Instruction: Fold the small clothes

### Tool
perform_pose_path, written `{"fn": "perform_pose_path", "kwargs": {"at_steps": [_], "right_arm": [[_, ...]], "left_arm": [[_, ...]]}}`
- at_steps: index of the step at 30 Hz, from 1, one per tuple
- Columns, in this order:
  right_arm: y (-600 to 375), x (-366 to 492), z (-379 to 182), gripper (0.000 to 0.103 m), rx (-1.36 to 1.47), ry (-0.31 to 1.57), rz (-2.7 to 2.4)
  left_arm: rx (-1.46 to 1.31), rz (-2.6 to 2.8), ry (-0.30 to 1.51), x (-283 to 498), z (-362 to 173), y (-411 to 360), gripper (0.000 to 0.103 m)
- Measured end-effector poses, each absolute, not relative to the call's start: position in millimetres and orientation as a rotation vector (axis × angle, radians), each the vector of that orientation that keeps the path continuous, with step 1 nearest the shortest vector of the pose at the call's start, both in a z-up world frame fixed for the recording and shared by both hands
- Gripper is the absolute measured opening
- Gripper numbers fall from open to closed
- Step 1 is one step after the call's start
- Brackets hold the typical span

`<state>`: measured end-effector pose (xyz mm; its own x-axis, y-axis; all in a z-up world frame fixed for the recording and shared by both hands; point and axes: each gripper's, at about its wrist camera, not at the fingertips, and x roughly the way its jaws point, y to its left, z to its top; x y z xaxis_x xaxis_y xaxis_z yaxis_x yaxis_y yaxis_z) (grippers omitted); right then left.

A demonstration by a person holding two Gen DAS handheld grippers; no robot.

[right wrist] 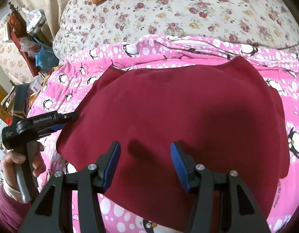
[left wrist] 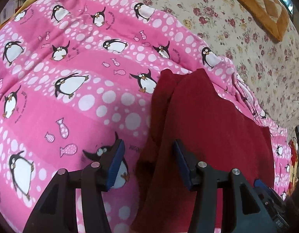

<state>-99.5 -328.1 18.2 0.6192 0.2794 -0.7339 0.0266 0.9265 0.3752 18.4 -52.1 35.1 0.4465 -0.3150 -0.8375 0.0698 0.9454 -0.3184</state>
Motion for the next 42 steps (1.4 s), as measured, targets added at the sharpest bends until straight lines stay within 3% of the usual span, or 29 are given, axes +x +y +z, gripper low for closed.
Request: {"fn": "perform_pose_path", "kwargs": {"at_steps": [6, 10, 14, 18, 24, 25, 26, 27, 28, 29, 30, 36, 42], "right_arm": [[-330, -89, 23, 0.056, 0.372, 0.861, 0.169], [-326, -70, 21, 0.037, 0.4, 0.856, 0.204], [-323, -48, 11, 0.035, 0.453, 0.861, 0.222], [-323, -40, 0, 0.032, 0.463, 0.88, 0.209], [-336, -42, 2, 0.032, 0.486, 0.871, 0.199], [-339, -41, -1, 0.032, 0.505, 0.87, 0.199], [-342, -40, -3, 0.032, 0.529, 0.87, 0.205], [-344, -39, -6, 0.032, 0.542, 0.871, 0.21], [-345, -37, -8, 0.032, 0.549, 0.869, 0.216], [-344, -37, -10, 0.032, 0.544, 0.864, 0.22], [-343, -35, -10, 0.032, 0.536, 0.863, 0.221], [-342, -35, -12, 0.032, 0.526, 0.855, 0.238], [-344, -37, -14, 0.032, 0.55, 0.848, 0.244]], "left_arm": [[-0.236, -0.255, 1.088, 31, 29, -58, 0.046], [-0.219, -0.255, 1.09, 34, 26, -61, 0.05], [-0.209, -0.263, 1.091, 37, 24, -64, 0.057], [-0.215, -0.323, 1.116, 40, 21, -68, 0.074], [-0.162, -0.357, 1.127, 38, 20, -76, 0.075], [-0.164, -0.361, 1.129, 38, 20, -76, 0.074], [-0.166, -0.365, 1.128, 37, 21, -76, 0.063], [-0.174, -0.389, 1.123, 35, 24, -77, 0.037], [-0.196, -0.442, 1.127, 34, 26, -79, 0.019], [-0.219, -0.481, 1.135, 32, 30, -81, 0.006], [-0.201, -0.468, 1.12, 29, 35, -81, 0.0], [-0.377, -0.583, 1.089, 19, 75, -72, 0.0], [-0.302, -0.731, 1.025, -8, 141, -124, 0.0]]}}
